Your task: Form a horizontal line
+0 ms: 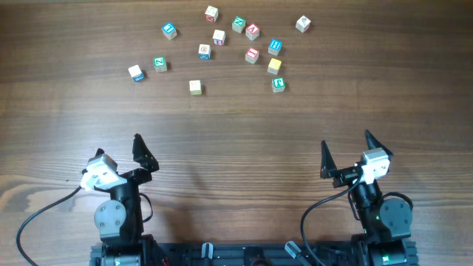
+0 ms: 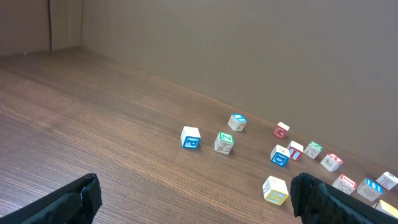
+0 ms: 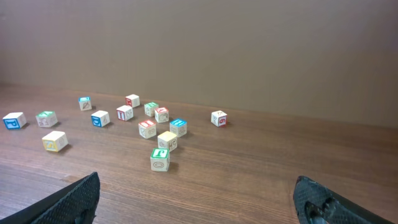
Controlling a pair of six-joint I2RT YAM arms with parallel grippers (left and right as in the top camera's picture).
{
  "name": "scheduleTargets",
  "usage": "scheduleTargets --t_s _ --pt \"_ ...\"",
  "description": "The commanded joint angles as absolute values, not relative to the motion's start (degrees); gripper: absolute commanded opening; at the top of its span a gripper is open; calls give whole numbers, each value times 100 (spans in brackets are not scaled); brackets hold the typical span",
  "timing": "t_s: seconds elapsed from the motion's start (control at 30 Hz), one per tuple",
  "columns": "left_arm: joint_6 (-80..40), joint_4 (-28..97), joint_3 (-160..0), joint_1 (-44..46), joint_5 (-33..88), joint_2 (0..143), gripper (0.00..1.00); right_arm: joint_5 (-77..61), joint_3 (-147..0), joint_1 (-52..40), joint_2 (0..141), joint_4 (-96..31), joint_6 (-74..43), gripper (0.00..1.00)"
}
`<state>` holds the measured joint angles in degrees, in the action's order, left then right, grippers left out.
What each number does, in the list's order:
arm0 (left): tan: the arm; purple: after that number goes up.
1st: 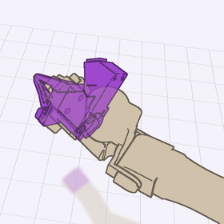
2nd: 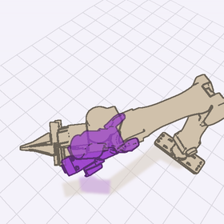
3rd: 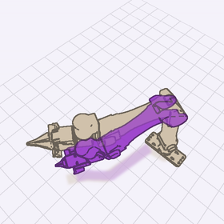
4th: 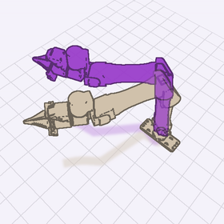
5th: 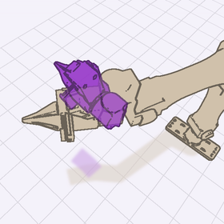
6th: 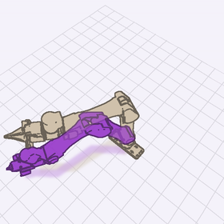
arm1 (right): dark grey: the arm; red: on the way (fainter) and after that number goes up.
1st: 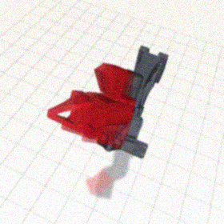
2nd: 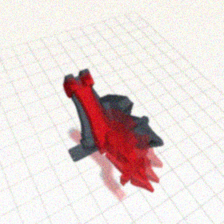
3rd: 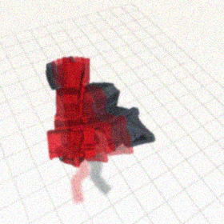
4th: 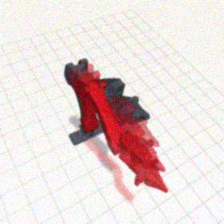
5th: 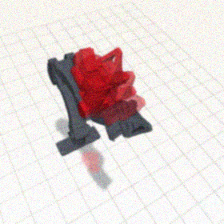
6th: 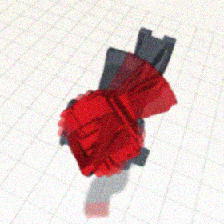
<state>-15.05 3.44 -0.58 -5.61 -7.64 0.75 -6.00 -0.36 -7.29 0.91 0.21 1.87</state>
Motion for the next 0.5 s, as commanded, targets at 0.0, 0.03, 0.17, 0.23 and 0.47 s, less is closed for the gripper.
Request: scheduleTargets --t_s 0.0,0.03,0.17,0.23,0.47 --pt "-1372 344 -34 -537 -735 60 100 -696 -32 -709 80 40 296 100" --pt "-1367 342 -34 -539 -777 60 100 -696 -32 -709 80 38 296 100" --pt "-1372 211 -34 -537 -565 60 100 -696 -32 -709 80 40 294 100" --pt "-1470 -19 -213 -537 196 60 100 -696 -32 -709 80 40 298 100" --pt "-2274 2355 -2639 -537 685 1481 100 -696 -32 -709 80 38 296 100"
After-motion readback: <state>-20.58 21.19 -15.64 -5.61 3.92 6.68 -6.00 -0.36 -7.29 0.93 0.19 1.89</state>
